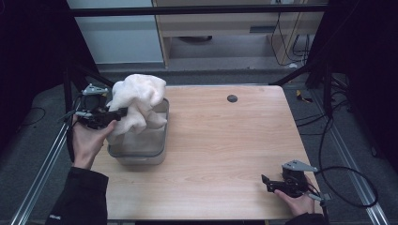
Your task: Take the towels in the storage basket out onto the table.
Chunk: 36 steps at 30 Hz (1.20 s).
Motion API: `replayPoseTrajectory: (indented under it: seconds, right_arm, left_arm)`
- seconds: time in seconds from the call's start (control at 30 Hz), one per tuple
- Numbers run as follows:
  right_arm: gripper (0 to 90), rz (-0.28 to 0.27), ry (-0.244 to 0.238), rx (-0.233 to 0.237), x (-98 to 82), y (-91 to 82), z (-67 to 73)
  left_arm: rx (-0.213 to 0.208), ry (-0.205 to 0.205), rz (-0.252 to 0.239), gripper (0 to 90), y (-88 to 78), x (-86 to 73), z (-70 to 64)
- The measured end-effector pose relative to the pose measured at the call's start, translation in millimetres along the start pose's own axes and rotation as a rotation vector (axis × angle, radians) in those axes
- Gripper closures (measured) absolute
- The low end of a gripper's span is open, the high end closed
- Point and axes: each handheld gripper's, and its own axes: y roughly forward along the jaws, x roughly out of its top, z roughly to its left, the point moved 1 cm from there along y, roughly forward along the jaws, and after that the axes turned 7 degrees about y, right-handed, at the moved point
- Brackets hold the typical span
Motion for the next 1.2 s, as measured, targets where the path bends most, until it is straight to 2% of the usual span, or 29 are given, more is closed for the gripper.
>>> replayPoseTrajectory:
  seconds: [0.4, 0.7, 0.83, 1.2]
  right_arm:
    - [9.0, 0.003, 0.004, 0.003, 0.1, -0.2, 0.3]
    - [8.9, 0.006, 0.001, 0.000, -0.1, 0.4, 0.1]
    - [8.9, 0.008, 0.007, 0.002, 0.0, 0.2, 0.0]
    - [8.9, 0.005, 0.002, -0.002, 0.0, 0.1, -1.0]
  left_arm:
    - [-0.011, 0.027, -0.011, 65.3, -17.5, 11.2, -3.0]
    - [-0.055, 0.073, -0.004, 65.3, -24.9, 17.1, -9.7]
    - [-0.085, 0.089, -0.013, 65.2, -34.6, 22.9, -11.8]
    - [-0.128, 0.118, -0.026, 65.2, -55.1, 32.8, -17.0]
